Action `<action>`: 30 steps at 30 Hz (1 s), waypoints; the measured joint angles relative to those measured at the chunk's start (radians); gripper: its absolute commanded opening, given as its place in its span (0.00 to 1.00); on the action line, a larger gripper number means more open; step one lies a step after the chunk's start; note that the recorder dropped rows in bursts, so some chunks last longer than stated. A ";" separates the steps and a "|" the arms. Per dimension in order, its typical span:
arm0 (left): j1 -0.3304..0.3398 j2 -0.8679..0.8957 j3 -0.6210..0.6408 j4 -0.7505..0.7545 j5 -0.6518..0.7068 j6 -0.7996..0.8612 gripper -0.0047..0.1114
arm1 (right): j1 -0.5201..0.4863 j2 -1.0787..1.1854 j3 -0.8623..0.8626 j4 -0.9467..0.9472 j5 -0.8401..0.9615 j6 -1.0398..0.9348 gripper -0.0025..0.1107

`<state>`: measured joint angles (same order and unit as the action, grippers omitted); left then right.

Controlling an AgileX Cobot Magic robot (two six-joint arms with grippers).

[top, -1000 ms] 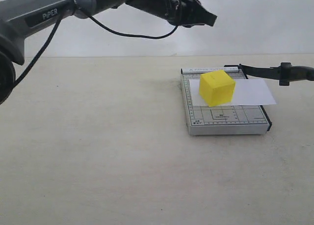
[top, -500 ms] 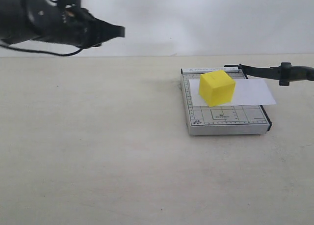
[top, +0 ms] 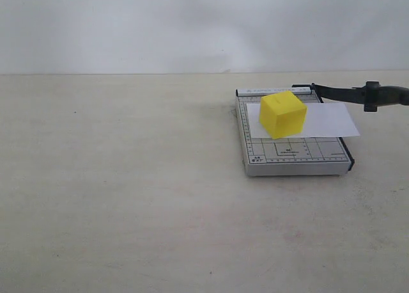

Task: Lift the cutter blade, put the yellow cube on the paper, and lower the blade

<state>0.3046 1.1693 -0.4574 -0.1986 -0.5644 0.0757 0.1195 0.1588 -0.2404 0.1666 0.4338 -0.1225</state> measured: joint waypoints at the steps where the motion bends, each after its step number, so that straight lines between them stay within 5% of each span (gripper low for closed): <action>1: 0.010 -0.042 0.000 0.034 0.013 -0.028 0.08 | 0.000 0.000 0.000 0.000 0.000 0.000 0.02; 9: 0.021 -0.449 0.000 0.199 0.122 -0.095 0.08 | 0.000 0.000 0.000 0.000 0.000 0.000 0.02; 16: 0.014 -0.790 0.026 0.326 0.507 -0.135 0.08 | 0.000 0.000 0.000 0.000 0.000 0.000 0.02; 30: -0.084 -0.861 0.419 0.330 0.608 -0.353 0.08 | 0.000 0.000 0.000 0.000 0.000 0.000 0.02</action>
<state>0.2204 0.3080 -0.0388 0.1316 0.0441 -0.2773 0.1195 0.1588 -0.2404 0.1666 0.4338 -0.1225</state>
